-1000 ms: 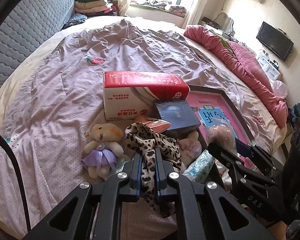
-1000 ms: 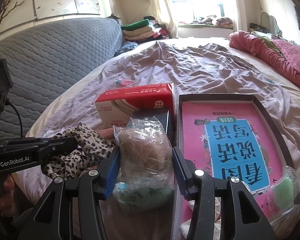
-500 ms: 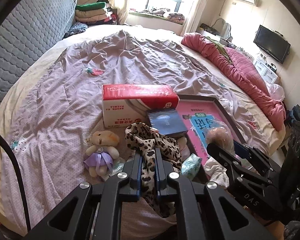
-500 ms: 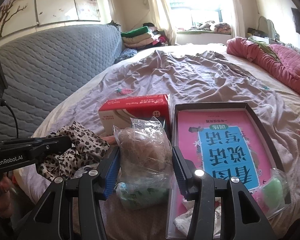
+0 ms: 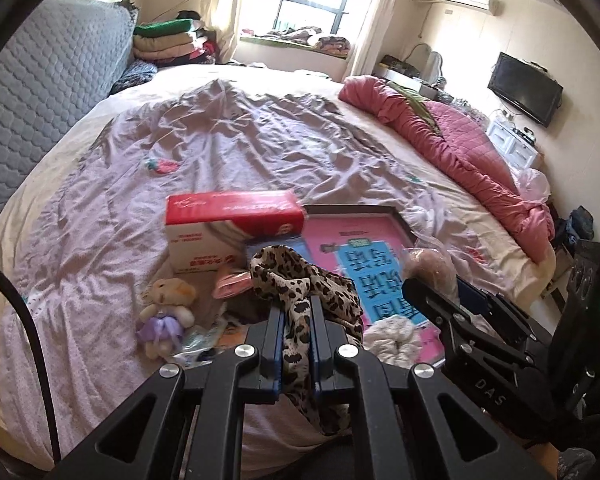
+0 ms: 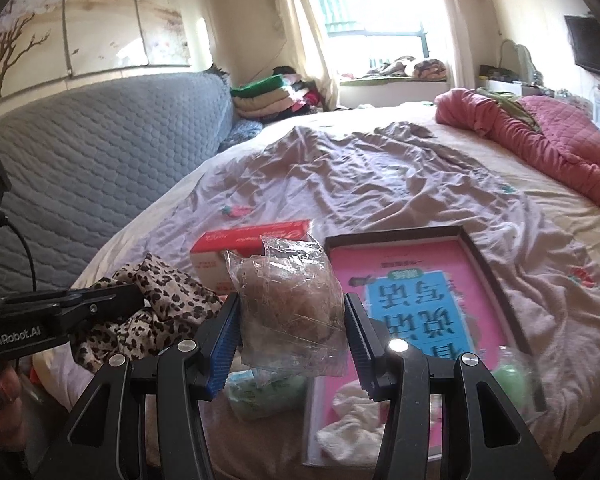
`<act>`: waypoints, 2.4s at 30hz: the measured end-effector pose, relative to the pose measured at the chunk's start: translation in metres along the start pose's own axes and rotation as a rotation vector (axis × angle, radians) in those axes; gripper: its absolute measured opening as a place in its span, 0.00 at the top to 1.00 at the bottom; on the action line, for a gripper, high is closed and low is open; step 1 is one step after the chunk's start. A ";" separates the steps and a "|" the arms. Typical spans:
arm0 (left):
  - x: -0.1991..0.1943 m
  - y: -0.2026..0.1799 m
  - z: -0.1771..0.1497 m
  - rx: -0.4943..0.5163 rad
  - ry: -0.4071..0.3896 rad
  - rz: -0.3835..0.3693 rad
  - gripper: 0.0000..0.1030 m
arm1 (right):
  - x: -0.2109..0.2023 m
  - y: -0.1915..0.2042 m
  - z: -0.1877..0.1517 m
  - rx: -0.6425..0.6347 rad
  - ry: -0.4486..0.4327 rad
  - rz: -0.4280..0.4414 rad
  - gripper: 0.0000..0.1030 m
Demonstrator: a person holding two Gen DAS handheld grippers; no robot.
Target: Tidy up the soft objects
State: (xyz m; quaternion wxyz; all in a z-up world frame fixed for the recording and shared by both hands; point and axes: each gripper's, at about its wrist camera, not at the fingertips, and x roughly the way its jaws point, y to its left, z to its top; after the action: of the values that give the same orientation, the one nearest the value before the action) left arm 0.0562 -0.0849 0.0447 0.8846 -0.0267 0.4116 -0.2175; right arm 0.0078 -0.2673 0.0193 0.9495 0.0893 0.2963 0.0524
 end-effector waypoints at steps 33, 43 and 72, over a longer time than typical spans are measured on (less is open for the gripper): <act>0.081 -0.079 -0.002 0.069 0.086 -0.121 0.90 | -0.016 -0.094 -0.018 0.125 0.023 -0.179 0.49; 0.113 -0.079 -0.017 0.101 0.136 -0.145 0.90 | 0.002 -0.090 -0.033 0.079 0.104 -0.214 0.49; 0.150 -0.078 -0.033 0.157 0.202 -0.172 0.90 | 0.035 -0.086 -0.057 0.097 0.241 -0.248 0.49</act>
State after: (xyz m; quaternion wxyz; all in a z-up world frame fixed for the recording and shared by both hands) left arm 0.0890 -0.2120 -0.0670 0.8162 0.0295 0.4763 -0.3255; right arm 0.0077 -0.3386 -0.0629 0.9008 0.0906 0.4190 -0.0693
